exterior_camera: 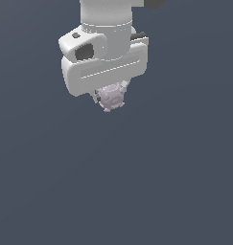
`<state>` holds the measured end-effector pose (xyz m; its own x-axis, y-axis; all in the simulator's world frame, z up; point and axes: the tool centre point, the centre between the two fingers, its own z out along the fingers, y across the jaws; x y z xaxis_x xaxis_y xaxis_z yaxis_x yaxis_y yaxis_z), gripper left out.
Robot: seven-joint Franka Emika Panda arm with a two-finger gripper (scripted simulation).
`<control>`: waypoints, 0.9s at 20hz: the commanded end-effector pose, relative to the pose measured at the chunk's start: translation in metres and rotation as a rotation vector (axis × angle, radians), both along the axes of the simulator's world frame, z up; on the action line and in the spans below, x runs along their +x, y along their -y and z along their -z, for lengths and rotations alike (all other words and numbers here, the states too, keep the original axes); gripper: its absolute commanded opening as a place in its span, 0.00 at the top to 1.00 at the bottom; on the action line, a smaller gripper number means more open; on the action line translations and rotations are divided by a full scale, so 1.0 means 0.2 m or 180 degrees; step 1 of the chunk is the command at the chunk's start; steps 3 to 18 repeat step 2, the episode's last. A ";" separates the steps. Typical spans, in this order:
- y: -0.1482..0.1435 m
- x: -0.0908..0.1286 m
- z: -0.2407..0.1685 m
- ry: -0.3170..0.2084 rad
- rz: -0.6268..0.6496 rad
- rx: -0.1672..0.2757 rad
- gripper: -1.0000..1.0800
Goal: Pick up the object and move it to a goal position.
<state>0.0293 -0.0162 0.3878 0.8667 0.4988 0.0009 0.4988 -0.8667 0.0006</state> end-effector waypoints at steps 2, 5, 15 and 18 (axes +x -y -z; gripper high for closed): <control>0.00 0.00 0.00 -0.0004 0.0001 0.0000 1.00; 0.00 0.00 0.00 -0.0004 0.0001 0.0000 1.00; 0.00 0.00 0.00 -0.0004 0.0001 0.0000 1.00; 0.00 0.00 0.00 -0.0004 0.0001 0.0000 1.00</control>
